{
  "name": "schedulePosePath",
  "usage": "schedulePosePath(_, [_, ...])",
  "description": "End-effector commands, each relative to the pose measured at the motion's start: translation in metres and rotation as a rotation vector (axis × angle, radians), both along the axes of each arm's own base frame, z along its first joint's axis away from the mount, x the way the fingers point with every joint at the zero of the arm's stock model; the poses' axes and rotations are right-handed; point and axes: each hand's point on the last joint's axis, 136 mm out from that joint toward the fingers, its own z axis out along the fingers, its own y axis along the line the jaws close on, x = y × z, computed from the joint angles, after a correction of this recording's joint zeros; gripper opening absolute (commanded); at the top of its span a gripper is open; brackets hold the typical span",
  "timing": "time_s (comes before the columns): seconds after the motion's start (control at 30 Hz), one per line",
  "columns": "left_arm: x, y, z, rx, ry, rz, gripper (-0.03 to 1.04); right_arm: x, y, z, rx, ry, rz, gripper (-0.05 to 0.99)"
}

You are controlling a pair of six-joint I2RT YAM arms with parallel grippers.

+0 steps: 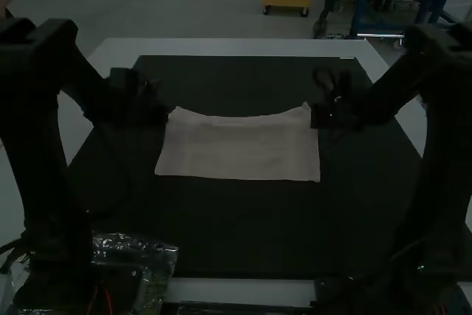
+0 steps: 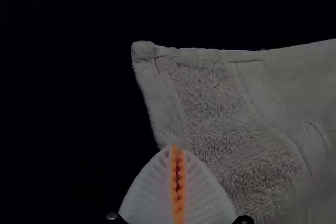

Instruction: Fold the towel.

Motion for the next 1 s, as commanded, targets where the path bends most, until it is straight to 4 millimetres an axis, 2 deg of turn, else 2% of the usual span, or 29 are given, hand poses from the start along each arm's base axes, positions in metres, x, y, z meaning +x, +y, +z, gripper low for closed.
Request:
schedulePosePath(0.0, [-0.007, 0.010, 0.006, 0.013, -0.016, -0.003, 0.03, -0.008, -0.004, 0.015, 0.030, -0.014, -0.003, -0.02])
schedulePosePath(0.2, [-0.024, 0.026, 0.005, 0.040, -0.015, 0.015, 0.03, -0.024, -0.016, 0.021, 0.045, 0.000, -0.012, -0.02])
schedulePosePath(0.4, [-0.041, 0.025, 0.004, 0.062, 0.002, -0.003, 0.03, -0.042, -0.025, 0.024, 0.060, 0.022, -0.018, -0.02])
schedulePosePath(0.97, [-0.080, 0.023, 0.021, 0.096, 0.029, -0.032, 0.03, -0.100, -0.024, 0.015, 0.080, 0.088, 0.009, -0.02])
